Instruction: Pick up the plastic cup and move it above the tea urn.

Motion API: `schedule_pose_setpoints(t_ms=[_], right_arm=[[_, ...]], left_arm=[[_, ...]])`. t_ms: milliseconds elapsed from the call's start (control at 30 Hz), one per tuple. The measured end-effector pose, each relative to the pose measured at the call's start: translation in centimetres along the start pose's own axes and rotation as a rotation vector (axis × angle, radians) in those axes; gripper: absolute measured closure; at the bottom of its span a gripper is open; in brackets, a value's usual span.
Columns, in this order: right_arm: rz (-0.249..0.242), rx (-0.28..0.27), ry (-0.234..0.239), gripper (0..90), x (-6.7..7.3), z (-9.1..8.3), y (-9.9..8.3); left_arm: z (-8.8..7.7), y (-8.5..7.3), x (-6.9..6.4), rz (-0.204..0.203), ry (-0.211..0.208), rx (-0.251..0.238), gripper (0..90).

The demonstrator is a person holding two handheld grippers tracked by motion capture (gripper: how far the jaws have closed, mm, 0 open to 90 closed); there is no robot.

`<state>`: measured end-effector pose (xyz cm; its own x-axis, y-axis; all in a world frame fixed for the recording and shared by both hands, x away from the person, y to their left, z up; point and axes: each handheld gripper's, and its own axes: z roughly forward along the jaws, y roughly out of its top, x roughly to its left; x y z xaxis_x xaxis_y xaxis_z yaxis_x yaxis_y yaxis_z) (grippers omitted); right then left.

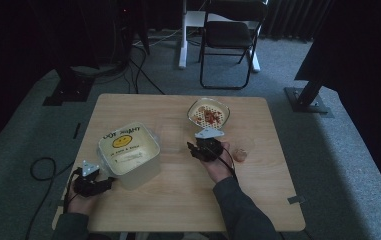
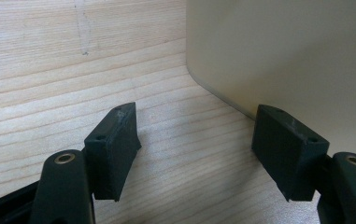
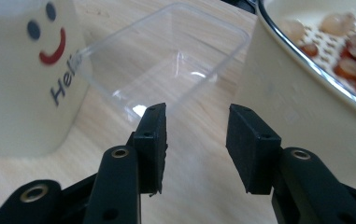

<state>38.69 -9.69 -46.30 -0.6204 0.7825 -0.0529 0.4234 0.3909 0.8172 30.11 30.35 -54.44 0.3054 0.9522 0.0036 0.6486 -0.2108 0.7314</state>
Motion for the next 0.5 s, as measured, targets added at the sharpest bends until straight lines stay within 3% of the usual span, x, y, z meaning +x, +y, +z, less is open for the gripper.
schedule_pose_setpoints(t_ms=[167,500], right_arm=[[0.029,0.024,0.006,55.3,0.4,2.4,1.3],[0.101,0.109,0.026,52.8,0.8,6.0,1.2]], left_arm=[[0.0,0.0,0.1,-0.005,-0.005,-0.004,31.9],[0.0,0.0,0.1,-0.008,-0.008,-0.004,31.9]])
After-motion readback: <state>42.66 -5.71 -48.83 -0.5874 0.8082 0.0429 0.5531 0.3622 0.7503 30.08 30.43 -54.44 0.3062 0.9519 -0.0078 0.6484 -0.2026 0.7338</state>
